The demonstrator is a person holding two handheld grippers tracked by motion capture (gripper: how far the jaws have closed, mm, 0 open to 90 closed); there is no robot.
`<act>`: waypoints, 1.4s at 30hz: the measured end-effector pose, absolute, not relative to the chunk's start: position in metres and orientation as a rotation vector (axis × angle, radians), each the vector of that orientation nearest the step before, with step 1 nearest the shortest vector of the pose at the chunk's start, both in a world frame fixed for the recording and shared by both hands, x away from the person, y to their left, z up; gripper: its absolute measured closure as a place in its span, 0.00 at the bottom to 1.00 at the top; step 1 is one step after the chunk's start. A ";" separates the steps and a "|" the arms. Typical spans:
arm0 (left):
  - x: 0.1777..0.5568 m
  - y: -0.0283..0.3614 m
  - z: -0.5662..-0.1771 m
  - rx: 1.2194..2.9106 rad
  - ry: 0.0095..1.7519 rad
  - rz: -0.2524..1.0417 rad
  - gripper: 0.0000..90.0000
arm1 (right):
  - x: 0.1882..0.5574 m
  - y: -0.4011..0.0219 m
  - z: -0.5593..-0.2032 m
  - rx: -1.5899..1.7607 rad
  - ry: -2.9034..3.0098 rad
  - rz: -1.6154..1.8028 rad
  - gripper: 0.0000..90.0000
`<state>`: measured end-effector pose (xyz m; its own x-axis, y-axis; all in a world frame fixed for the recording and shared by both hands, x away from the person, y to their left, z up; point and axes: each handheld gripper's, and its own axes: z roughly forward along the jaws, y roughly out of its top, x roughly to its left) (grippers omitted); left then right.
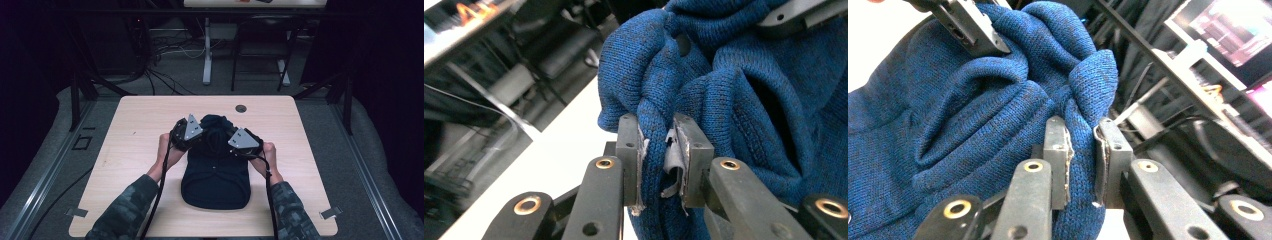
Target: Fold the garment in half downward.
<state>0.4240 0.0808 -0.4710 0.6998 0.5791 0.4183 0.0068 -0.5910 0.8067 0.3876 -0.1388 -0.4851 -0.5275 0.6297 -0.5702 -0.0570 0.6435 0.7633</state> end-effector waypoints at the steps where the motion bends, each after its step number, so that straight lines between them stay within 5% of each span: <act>1: 0.425 0.080 -0.464 2.029 0.441 0.901 0.85 | 0.390 -0.139 -0.480 0.455 1.919 0.939 0.87; 6: 0.415 0.075 -0.452 1.933 0.359 1.042 0.86 | 0.390 -0.137 -0.453 0.426 1.778 0.945 0.87; 14: 0.410 0.081 -0.491 1.997 0.429 0.918 0.85 | 0.382 -0.138 -0.490 0.448 1.896 0.959 0.87; 42: 0.401 0.072 -0.492 2.017 0.436 0.823 0.84 | 0.375 -0.134 -0.496 0.504 1.985 1.055 0.87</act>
<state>0.4014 0.0723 -0.4916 0.7176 0.5809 0.3842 -0.0087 -0.5442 0.8389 0.3755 -0.1338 -0.4961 -0.5888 0.6553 -0.4732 -0.0255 0.5701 0.8212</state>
